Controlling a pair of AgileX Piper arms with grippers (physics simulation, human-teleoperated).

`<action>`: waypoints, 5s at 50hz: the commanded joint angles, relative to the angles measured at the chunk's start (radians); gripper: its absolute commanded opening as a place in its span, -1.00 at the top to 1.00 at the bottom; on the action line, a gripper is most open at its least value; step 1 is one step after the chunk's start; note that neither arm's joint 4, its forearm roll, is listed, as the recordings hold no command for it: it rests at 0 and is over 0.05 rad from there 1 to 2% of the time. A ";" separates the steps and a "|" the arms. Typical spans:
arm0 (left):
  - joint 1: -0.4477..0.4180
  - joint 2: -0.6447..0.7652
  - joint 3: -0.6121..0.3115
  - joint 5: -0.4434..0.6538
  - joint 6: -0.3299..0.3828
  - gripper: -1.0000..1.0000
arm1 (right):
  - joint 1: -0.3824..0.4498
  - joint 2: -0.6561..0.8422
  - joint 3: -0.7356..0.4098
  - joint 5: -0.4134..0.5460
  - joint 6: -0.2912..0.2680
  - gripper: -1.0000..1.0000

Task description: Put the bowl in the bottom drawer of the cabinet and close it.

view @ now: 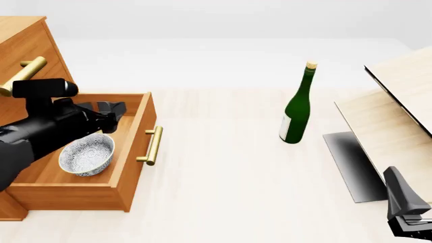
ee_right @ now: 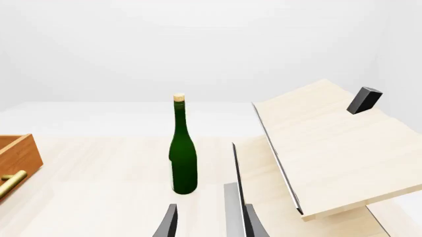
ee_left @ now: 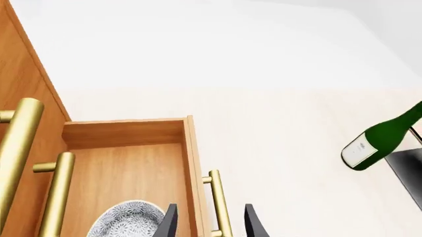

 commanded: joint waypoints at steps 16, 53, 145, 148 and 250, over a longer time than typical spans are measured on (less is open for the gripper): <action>-0.144 0.060 -0.058 -0.009 0.023 -1.00 | 0.000 0.000 0.000 0.000 0.000 -1.00; -0.283 0.119 -0.095 -0.024 0.027 -1.00 | 0.000 0.000 0.000 0.000 0.000 -1.00; -0.474 0.313 0.116 -0.233 -0.369 -1.00 | 0.000 0.000 0.000 0.000 0.000 -1.00; -0.473 0.324 0.121 -0.233 -0.378 -1.00 | 0.000 0.000 0.000 0.000 0.000 -1.00; 0.038 0.026 0.316 -0.067 -0.317 -1.00 | 0.000 0.000 0.000 0.000 0.000 -1.00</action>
